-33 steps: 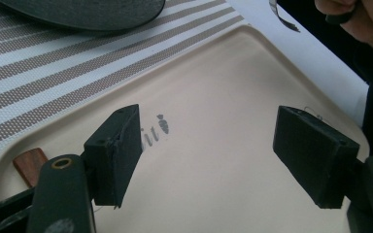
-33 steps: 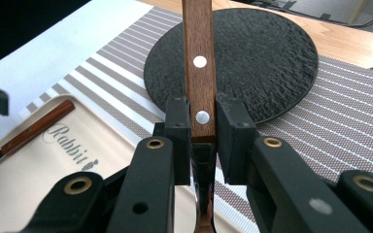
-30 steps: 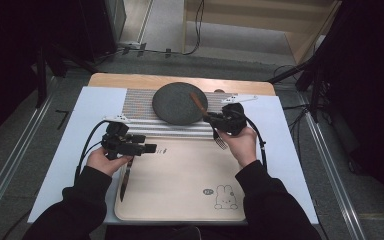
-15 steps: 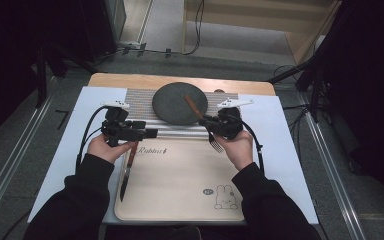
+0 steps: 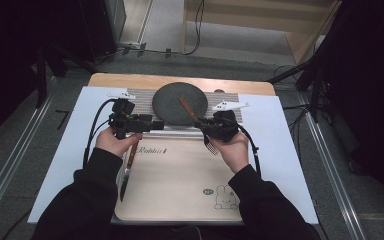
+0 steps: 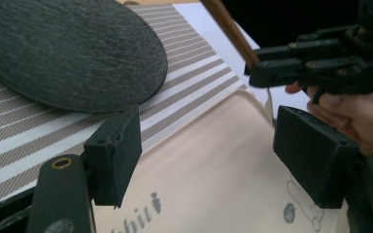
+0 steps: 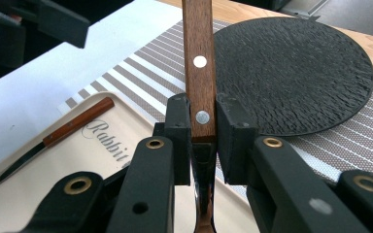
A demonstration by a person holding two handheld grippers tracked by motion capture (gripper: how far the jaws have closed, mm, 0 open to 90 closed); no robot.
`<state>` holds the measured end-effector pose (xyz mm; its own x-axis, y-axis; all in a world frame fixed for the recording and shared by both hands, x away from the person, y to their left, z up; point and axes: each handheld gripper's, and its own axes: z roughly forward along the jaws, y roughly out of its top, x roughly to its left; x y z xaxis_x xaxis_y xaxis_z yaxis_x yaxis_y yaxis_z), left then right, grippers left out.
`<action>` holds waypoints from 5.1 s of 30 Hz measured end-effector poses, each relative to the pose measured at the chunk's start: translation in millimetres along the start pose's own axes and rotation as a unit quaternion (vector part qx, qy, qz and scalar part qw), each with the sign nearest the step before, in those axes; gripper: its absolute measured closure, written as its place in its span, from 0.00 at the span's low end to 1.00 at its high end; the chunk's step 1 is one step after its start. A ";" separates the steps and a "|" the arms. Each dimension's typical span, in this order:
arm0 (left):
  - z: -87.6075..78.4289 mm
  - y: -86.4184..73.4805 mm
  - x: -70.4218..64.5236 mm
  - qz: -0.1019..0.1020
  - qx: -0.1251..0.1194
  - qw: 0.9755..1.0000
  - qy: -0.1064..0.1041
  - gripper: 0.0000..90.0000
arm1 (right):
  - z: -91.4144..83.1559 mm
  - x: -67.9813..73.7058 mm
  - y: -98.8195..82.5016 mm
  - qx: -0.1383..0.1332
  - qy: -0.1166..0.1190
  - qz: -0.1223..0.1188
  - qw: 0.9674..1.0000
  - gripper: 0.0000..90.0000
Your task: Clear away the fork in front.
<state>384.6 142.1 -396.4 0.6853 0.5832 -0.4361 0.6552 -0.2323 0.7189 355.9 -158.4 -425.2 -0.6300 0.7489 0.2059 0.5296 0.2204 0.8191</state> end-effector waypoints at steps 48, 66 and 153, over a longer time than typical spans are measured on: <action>29.8 6.9 -17.9 0.012 -0.033 0.999 0.008 0.34 | 20.8 50.0 -16.6 -0.047 0.057 -0.025 0.997 0.84; 29.6 1.8 -11.5 -0.033 -0.034 0.999 -0.023 0.70 | 23.2 56.1 -18.9 -0.061 0.056 -0.041 0.996 0.84; -8.4 -46.8 -44.6 0.012 0.069 0.986 -0.153 0.89 | -49.5 17.7 -76.9 0.063 0.089 -0.038 0.993 0.27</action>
<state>320.7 133.4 -406.1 0.7506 0.3202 -0.5781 0.6608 -0.3593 0.6590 275.9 -193.1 -458.0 -0.7560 0.6065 0.2461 0.5360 0.3578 0.7647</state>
